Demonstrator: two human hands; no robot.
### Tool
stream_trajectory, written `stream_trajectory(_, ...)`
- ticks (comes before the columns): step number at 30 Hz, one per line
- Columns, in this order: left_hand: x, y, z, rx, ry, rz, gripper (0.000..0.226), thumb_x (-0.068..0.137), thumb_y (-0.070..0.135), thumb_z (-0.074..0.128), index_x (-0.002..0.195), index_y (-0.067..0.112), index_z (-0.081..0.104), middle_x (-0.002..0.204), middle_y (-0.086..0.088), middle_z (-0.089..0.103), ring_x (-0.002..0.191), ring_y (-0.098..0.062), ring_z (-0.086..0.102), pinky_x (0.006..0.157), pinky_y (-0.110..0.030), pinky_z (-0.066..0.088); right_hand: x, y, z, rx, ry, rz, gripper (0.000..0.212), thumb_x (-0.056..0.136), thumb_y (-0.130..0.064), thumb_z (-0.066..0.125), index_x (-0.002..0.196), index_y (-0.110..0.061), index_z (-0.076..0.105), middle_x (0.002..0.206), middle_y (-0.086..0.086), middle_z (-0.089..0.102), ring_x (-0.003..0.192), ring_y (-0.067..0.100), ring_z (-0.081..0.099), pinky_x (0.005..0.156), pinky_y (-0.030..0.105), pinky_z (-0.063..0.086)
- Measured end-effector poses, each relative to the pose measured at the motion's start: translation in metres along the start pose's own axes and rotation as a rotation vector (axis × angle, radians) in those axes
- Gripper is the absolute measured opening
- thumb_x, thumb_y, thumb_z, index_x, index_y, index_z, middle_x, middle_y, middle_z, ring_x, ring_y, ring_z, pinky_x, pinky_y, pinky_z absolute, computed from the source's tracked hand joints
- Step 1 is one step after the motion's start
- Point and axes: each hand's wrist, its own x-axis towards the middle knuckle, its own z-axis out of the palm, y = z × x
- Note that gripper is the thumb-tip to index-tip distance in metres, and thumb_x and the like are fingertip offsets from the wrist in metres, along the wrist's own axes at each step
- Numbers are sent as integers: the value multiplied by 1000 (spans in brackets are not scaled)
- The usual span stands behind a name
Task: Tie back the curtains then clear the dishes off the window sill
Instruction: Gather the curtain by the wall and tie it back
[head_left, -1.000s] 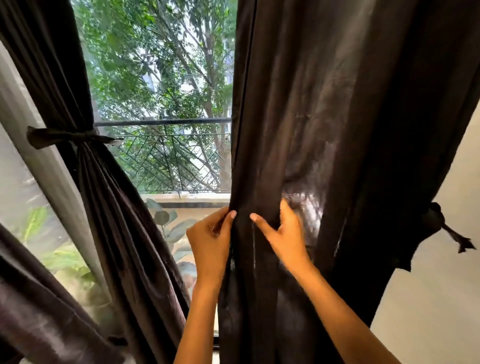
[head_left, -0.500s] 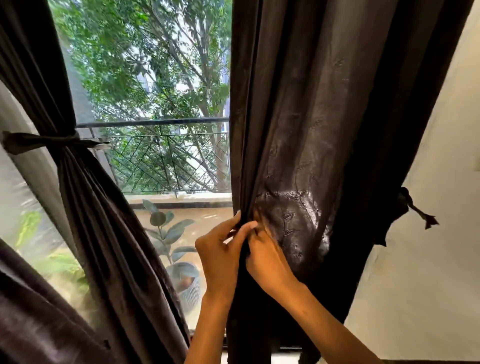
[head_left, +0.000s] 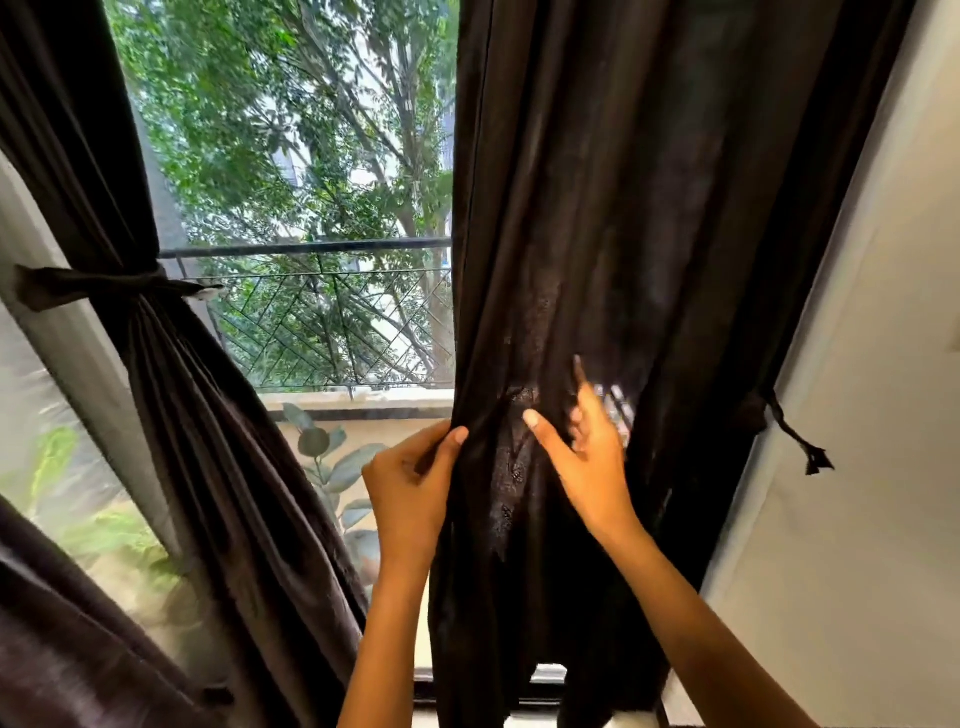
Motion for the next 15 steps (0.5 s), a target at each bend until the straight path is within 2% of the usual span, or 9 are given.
stream_trajectory(1, -1, 0, 3, 11, 12, 10, 25, 79, 18, 75, 73, 42, 73, 74, 21, 72, 75, -2, 69, 74, -27, 55, -2, 3, 3, -77, 32, -33, 30, 89, -22, 64, 118, -19, 60, 95, -16, 67, 88, -7, 61, 81, 20, 49)
stream_trajectory(2, -3, 1, 5, 13, 30, 16, 33, 80, 10, 74, 73, 43, 71, 71, 24, 70, 71, 3, 67, 71, -21, 53, -5, 3, 6, -187, 96, -83, 7, 92, -18, 60, 85, -19, 61, 66, -13, 59, 63, -8, 54, 64, 16, 43)
stream_trajectory(3, -4, 1, 8, 8, 47, 16, 34, 81, 5, 72, 77, 39, 71, 69, 24, 70, 68, 5, 65, 67, -16, 51, -8, -1, 10, -264, 186, -116, 28, 92, -14, 58, 66, -20, 47, 51, -13, 42, 49, -6, 43, 54, 13, 32)
stream_trajectory(4, -6, 0, 11, 6, 64, 22, 29, 81, 2, 70, 82, 30, 73, 70, 23, 70, 66, 7, 64, 64, -12, 49, -13, -3, 14, -317, 211, -150, 32, 91, -8, 55, 64, -16, 41, 48, -12, 35, 46, -5, 39, 51, 14, 26)
stream_trajectory(6, -11, 0, 16, 22, 84, 52, 20, 82, -1, 68, 91, 16, 76, 75, 17, 71, 66, 7, 64, 60, -8, 48, -27, -1, 24, -370, 108, -200, 7, 89, 0, 49, 83, -1, 53, 61, 2, 58, 56, -3, 52, 56, 14, 35)
stream_trajectory(8, -16, -1, 18, 45, 68, 103, 19, 82, -1, 68, 95, 11, 76, 79, 13, 73, 68, 8, 64, 62, -9, 48, -38, 0, 34, -412, -29, -187, 44, 85, 2, 43, 128, -3, 52, 109, 14, 68, 86, 22, 68, 75, 30, 52)
stream_trajectory(9, -19, -3, 19, 55, 54, 126, 18, 83, 0, 69, 96, 11, 76, 82, 11, 73, 71, 10, 64, 65, -9, 48, -41, 1, 36, -436, -89, -183, 60, 82, 4, 42, 141, -7, 42, 128, 13, 60, 100, 31, 65, 83, 39, 53)
stream_trajectory(11, -21, -3, 18, 40, 22, 134, 17, 83, 5, 69, 97, 12, 76, 89, 8, 74, 78, 9, 65, 69, -11, 48, -44, 3, 35, -503, -153, -202, 73, 77, 11, 40, 147, -8, 31, 145, 11, 44, 113, 36, 58, 92, 47, 49)
stream_trajectory(15, -23, 5, 18, 38, 5, 163, 17, 76, 11, 76, 93, 12, 76, 85, 6, 74, 74, 14, 63, 65, -5, 45, -49, -1, 29, -593, -325, -179, 71, 80, 16, 38, 147, -5, 27, 151, 12, 34, 132, 27, 41, 109, 22, 29)
